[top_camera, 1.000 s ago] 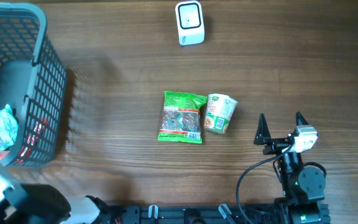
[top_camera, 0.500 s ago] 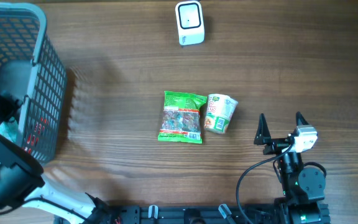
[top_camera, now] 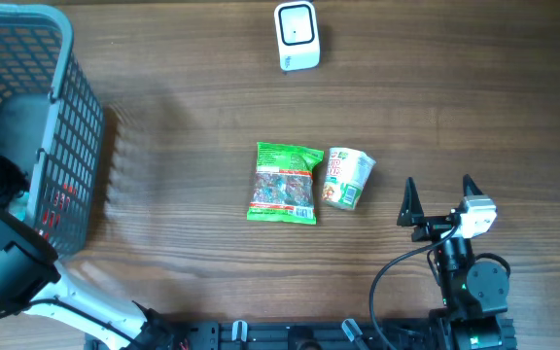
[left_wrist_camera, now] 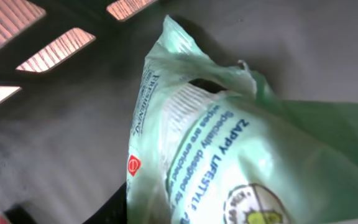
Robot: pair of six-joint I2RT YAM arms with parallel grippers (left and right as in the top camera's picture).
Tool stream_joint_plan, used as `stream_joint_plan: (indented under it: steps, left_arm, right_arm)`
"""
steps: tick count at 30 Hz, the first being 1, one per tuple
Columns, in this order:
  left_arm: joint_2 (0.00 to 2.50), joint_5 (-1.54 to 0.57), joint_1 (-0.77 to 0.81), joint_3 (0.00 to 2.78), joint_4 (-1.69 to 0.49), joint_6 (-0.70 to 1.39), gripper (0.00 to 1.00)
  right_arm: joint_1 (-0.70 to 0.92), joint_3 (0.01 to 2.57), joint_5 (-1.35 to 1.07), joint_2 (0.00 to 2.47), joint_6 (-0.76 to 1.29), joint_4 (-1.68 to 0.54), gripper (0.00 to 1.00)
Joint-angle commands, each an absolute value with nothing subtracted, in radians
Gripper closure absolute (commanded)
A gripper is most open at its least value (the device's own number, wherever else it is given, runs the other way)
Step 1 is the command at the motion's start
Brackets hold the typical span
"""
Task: Scan the item barcode
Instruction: 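Move the left gripper back into the basket toward the wipes pack, then grasp the light green wipes pack with the left gripper and lift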
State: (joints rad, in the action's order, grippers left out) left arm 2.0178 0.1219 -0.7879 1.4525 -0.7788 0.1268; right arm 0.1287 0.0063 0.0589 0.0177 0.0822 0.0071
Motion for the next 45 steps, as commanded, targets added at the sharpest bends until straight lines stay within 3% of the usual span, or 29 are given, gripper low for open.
stream_joint_plan:
  steps: [1, 13, 18, 23, 29, 40, 42, 45]
  left_arm:
    - [1.942, 0.094, -0.762, 1.514, -0.801, 0.168, 0.68]
    - [1.365, 0.083, -0.566, 1.681, -0.869, 0.334, 0.72]
    - [1.194, 0.080, -0.283, 1.681, -1.123, 0.350, 0.66]
    - [1.221, 0.080, -0.029, 1.641, -1.258, 0.353, 0.65]
    - [1.303, 0.080, 0.109, 1.476, -1.267, 0.379, 0.64]
    - [1.543, 0.080, 0.321, 1.052, -0.876, 0.454, 0.63]
    - [1.600, 0.081, 0.347, 1.019, -0.823, 0.454, 0.57]
    - [1.625, 0.083, 0.351, 1.021, -0.801, 0.454, 0.39]
  right_arm:
    - [0.125, 0.005, 0.048, 0.014, 0.078, 0.010, 0.00]
    - [0.125, 0.005, 0.047, 0.014, 0.079, 0.010, 0.00]
    - [0.125, 0.005, 0.047, 0.014, 0.079, 0.010, 0.00]
    - [0.125, 0.005, 0.047, 0.014, 0.079, 0.010, 0.00]
    - [0.125, 0.005, 0.047, 0.014, 0.078, 0.010, 0.00]
    - [0.125, 0.005, 0.047, 0.014, 0.078, 0.010, 0.00]
    - [0.125, 0.005, 0.047, 0.014, 0.079, 0.010, 0.00]
    - [0.125, 0.005, 0.047, 0.014, 0.079, 0.010, 0.00]
